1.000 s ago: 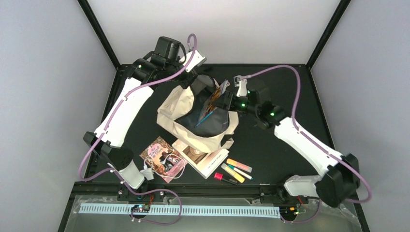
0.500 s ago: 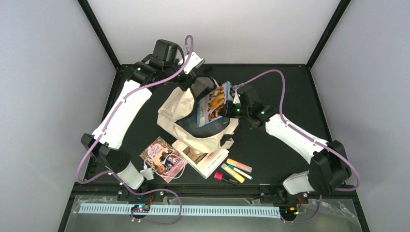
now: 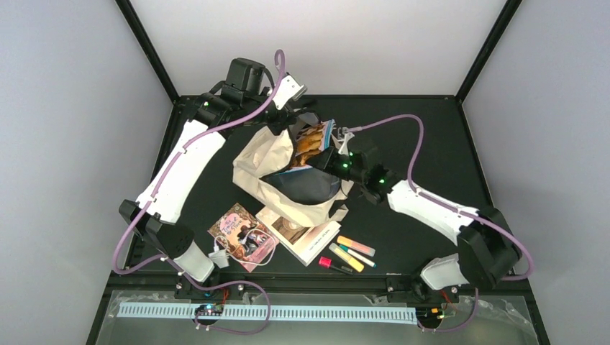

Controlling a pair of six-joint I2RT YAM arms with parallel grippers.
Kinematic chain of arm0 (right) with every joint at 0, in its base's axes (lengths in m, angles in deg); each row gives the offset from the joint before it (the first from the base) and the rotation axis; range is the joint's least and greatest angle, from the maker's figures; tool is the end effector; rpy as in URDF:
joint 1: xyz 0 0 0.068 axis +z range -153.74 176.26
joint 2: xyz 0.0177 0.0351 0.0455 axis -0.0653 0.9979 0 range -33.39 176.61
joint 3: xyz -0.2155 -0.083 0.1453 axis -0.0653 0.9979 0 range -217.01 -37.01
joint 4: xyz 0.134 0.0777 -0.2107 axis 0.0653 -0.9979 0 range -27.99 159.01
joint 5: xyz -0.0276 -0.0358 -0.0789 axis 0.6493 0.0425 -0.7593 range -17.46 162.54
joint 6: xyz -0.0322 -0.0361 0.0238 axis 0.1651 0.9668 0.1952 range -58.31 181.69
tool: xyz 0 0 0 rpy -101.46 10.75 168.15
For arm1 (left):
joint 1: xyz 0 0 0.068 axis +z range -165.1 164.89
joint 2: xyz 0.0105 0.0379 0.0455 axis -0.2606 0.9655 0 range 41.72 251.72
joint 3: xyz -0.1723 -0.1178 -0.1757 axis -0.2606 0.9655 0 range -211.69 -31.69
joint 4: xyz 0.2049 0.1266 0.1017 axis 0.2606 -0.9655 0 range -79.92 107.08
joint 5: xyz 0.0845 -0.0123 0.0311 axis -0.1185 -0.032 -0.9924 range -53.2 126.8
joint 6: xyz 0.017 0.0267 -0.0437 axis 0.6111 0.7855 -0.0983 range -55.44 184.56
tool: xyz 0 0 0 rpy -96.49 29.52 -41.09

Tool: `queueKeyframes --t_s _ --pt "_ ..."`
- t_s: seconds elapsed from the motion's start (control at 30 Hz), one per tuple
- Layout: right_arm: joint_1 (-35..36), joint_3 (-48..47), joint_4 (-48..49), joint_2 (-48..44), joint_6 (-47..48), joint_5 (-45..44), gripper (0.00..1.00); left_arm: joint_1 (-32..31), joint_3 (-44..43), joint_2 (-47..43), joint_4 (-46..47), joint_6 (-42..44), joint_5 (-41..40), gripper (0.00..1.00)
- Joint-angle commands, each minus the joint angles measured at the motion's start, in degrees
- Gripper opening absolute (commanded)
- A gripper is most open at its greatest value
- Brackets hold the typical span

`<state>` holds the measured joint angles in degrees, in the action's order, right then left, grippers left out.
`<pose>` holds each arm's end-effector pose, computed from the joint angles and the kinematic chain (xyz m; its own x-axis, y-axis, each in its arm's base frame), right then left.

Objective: Pack the student bag

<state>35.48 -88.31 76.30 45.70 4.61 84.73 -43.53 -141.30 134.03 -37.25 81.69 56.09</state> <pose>0.2405 0.2061 0.2735 -0.7949 0.4104 -0.4469 -0.1914 0.5294 0.8265 0.2869 -0.1687 0.4426 -0.3055 0.4815 -0.8215 0.8069 0.5889 0.0451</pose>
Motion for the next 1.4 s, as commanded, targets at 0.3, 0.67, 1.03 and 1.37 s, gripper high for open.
queueKeyframes --t_s 0.3,0.67,1.03,1.37 --pt "3.71 -11.81 -13.21 2.89 12.71 -5.49 0.61 1.91 -2.28 0.5 5.6 -1.08 -2.13 0.02" --pt "2.27 -9.79 -48.3 -16.17 25.72 -2.82 0.91 9.7 -2.79 0.99 12.65 3.02 -12.54 0.02" --pt "1.02 25.28 -17.8 -23.12 -7.75 22.12 0.59 10.02 7.91 -4.88 14.37 3.74 -13.72 0.02" --pt "1.02 19.25 -10.5 -4.23 -7.52 22.02 0.52 10.63 16.8 -9.24 16.85 2.54 -13.35 0.01"
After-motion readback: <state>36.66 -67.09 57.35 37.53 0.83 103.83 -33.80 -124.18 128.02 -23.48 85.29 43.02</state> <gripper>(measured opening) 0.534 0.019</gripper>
